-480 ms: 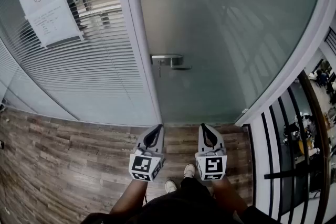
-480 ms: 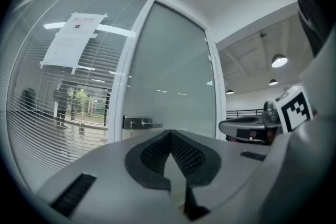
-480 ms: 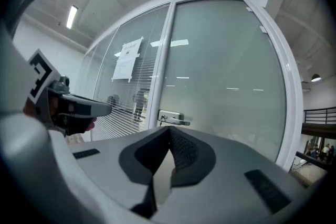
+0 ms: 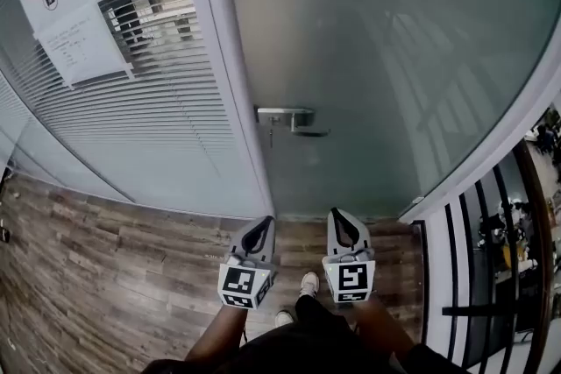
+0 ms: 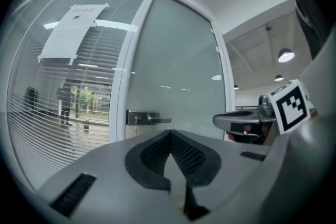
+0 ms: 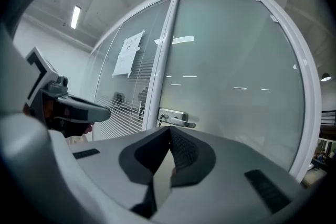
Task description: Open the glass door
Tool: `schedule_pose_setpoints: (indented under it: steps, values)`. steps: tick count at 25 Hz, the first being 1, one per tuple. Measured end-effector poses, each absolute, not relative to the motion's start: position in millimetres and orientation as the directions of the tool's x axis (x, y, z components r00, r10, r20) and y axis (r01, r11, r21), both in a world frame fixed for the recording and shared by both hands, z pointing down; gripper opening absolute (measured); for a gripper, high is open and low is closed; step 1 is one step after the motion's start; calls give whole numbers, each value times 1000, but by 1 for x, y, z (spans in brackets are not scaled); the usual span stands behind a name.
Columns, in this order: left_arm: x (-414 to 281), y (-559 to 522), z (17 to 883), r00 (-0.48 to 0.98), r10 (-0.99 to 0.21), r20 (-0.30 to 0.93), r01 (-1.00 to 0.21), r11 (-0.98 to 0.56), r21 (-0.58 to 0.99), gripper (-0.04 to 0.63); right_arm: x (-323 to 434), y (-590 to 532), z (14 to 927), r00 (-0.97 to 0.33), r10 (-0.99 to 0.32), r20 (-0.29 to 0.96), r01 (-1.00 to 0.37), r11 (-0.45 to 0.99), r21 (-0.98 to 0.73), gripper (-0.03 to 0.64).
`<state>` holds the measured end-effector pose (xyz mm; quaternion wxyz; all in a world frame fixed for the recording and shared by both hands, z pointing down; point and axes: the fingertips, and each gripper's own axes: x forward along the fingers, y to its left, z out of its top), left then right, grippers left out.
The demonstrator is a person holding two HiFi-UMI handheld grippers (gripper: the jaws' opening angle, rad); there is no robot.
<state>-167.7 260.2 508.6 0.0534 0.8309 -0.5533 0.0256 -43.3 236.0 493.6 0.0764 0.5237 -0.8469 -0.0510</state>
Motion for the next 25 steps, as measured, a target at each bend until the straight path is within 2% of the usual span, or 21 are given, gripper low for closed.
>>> schedule_pose_setpoints:
  steps: [10,22,25]
  values:
    - [-170,190,522,356,-922,152,-934,-350,69,2,-53,153,497,-494,-863,106,-842,505,188,15]
    - [-177,121,493,290,-945,151,-957,-286,42,2,-71,89,478,-572,-813,103,-800,582,145,15]
    - [-176,112,481,266,-957,115,-964,-266,18,2,-71,86,469,-587,-803,98,-790,595,148,15]
